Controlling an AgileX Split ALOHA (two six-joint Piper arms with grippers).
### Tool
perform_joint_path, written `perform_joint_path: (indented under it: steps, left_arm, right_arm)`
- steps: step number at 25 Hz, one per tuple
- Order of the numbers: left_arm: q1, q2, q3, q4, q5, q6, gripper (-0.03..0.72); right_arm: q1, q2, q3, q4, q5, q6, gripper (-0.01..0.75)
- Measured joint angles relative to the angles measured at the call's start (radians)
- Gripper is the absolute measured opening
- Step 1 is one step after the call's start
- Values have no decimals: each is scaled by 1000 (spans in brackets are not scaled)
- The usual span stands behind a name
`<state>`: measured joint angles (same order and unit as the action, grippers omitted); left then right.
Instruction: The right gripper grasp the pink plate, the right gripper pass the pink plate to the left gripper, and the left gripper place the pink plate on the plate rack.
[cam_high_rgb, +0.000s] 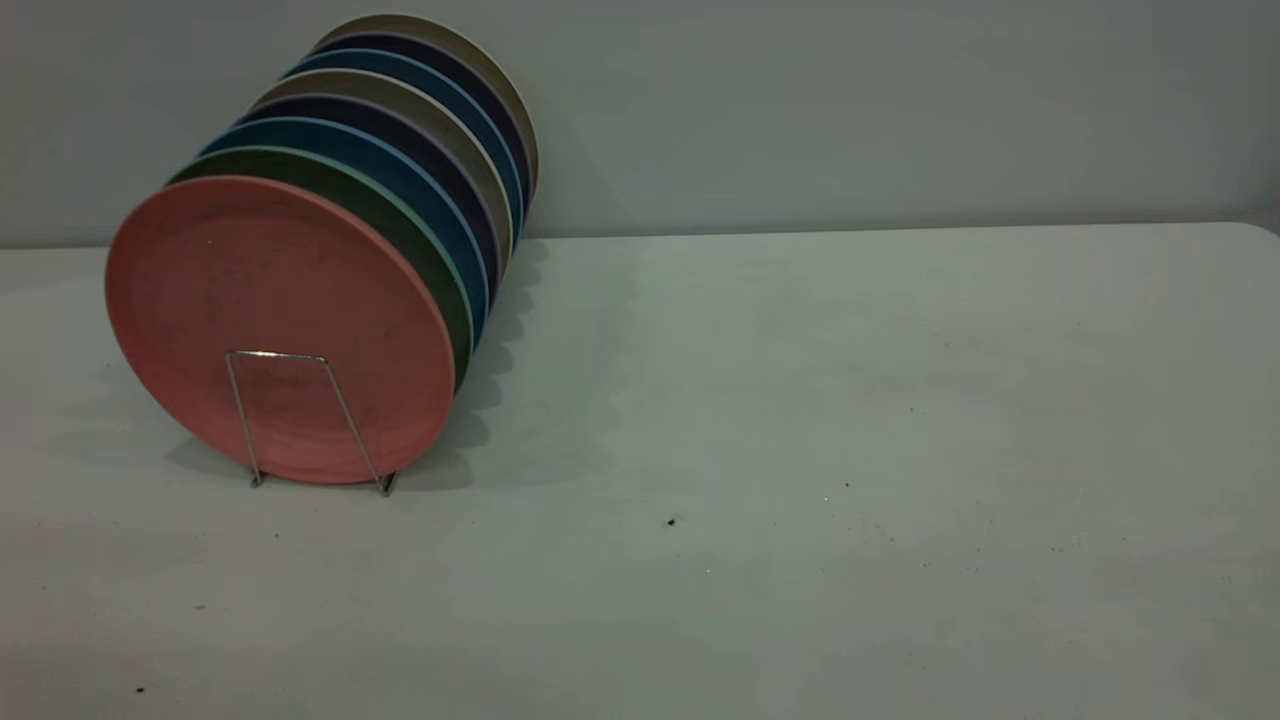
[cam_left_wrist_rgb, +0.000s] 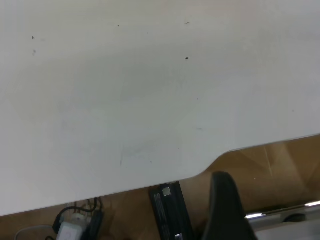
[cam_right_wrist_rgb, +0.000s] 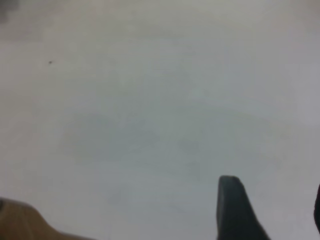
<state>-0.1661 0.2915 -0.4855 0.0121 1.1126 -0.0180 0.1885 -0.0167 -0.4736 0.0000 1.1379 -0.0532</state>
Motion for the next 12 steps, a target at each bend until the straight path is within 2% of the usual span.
perform_joint_path:
  steps: [5,12]
  left_arm:
    - [14,-33,0,-1,0,0,495]
    - [155,-256,0,-1,4,0,495]
  right_arm:
    - [-46,0,0,7,0,0,393]
    - [-70,0,0,7,0,0,393]
